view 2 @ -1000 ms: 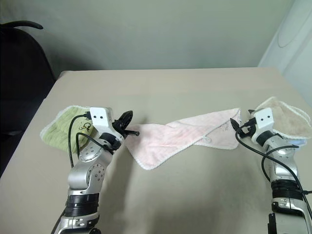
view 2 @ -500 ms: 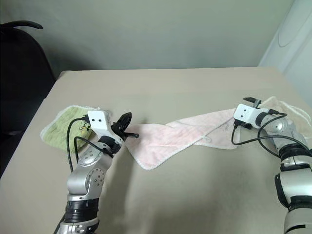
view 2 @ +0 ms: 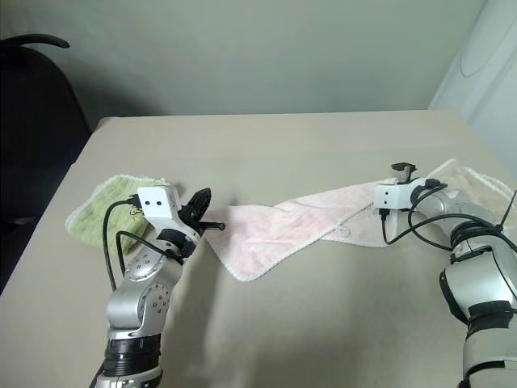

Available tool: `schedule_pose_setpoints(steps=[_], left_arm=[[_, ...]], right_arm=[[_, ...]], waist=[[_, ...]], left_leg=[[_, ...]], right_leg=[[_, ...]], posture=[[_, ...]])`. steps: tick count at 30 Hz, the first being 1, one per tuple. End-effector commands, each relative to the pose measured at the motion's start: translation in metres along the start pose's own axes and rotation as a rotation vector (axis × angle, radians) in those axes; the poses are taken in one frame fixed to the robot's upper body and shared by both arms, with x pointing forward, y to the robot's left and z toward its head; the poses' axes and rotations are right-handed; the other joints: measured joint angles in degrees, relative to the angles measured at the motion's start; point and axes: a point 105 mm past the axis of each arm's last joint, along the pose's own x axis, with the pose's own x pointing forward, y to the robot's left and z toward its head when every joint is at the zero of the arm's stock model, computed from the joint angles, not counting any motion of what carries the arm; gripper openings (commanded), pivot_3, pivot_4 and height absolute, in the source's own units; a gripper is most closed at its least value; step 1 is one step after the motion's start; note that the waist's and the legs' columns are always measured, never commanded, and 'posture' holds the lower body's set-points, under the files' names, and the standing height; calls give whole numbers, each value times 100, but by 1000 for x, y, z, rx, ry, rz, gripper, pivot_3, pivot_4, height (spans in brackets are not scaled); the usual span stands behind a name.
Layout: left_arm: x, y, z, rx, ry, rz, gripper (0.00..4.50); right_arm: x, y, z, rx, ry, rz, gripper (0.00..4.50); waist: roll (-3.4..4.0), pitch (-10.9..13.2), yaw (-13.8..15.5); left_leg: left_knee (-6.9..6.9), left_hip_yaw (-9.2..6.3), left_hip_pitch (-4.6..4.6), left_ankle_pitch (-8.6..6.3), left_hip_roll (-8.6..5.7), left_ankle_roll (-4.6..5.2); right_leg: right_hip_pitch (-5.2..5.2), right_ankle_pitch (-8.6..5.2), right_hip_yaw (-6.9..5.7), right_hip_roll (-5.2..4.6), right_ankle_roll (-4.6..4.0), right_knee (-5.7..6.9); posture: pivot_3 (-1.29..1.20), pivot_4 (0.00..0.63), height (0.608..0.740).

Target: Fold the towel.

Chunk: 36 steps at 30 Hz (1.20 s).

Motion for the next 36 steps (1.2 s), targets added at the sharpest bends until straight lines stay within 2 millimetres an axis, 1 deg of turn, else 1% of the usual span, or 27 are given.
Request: schedule_pose_setpoints(steps=[1, 9, 11, 12, 16, 18, 21, 23, 26, 28, 30, 33, 36], left_arm=[[0, -7, 14, 11, -53, -23, 0], [-1, -5, 15, 16, -54, -20, 0], [-2, -5, 16, 43, -50, -35, 0], [-3, -5, 16, 79, -41, -52, 0], [-9, -4, 20, 204, -10, -153, 0], [-15, -7, 24, 274, 3, -240, 0], [-28, -13, 28, 392, 41, -415, 0], [-41, -16, 26, 462, 92, -550, 0], [-69, -25, 16, 539, 218, -814, 638], [-87, -28, 6, 577, 308, -956, 1321], [-99, -28, 0, 599, 371, -1051, 2000], [-105, -32, -8, 650, 413, -1147, 3083], [-101, -35, -21, 745, 424, -1200, 4221]], right_arm=[[0, -7, -4, -21, 30, -26, 3896], [0, -1, -4, -5, 24, -16, 967], [-1, -1, -5, 1, 21, -21, 161], [-1, -2, -4, 8, 14, -25, 14], [-2, -2, -2, 20, 1, -33, 14], [-2, -4, -2, 18, 0, -57, 14], [-2, -6, -2, 39, 0, -95, 14], [-2, -6, -1, 61, -9, -107, 14], [-3, -4, 0, 89, -21, -118, 0], [-3, -2, 0, 111, -27, -129, 0], [-4, -1, 1, 131, -32, -139, 0], [-6, 3, 0, 166, -38, -152, 0], [-8, 11, -2, 202, -40, -158, 0]], waist=[[0, 0, 0], [0, 0, 0], [0, 0, 0], [0, 0, 0], [1, 0, -3], [1, 0, -2], [1, 0, -5], [1, 0, -7], [1, 0, -8], [1, 0, -4], [1, 0, -3], [1, 0, -5], [3, -1, -3]], left_leg=[[-1, 0, 0, 0, 0, 0], [-4, 1, -10, 1, 0, -1], [-5, 1, -11, 1, 0, -1], [-5, 1, -11, 1, 0, -1], [-8, 1, -20, 2, 0, -3], [-8, 1, -30, 4, 0, -6], [-8, -1, -51, 7, 1, -10], [-9, 0, -64, 9, 1, -13], [-11, -1, -76, 10, 2, -15], [-11, -1, -90, 10, 2, -15], [-11, -2, -101, 11, 2, -16], [-9, -2, -110, 11, 4, -16], [-7, -5, -114, 11, 5, -16]], right_leg=[[0, 0, -1, -1, 0, 0], [-11, 1, -2, -5, -2, 0], [-13, 1, -2, -5, -3, 0], [-13, 1, -2, -6, -3, 0], [-23, 2, -2, -6, -4, 0], [-31, 3, -2, -6, -6, 1], [-53, 4, -4, -7, -8, 6], [-67, 6, -4, -7, -10, 7], [-81, 7, -4, -8, -11, 10], [-97, 8, -5, -10, -11, 13], [-109, 8, -6, -12, -12, 15], [-115, 8, -9, -14, -11, 16], [-118, 8, -14, -16, -11, 16]], posture=[[0, 150, 740], [0, 150, 740], [0, 150, 740], [0, 150, 740], [0, 150, 740], [0, 150, 740], [0, 150, 740], [0, 150, 740], [0, 150, 740], [0, 150, 740], [0, 150, 740], [0, 150, 740], [0, 150, 740]])
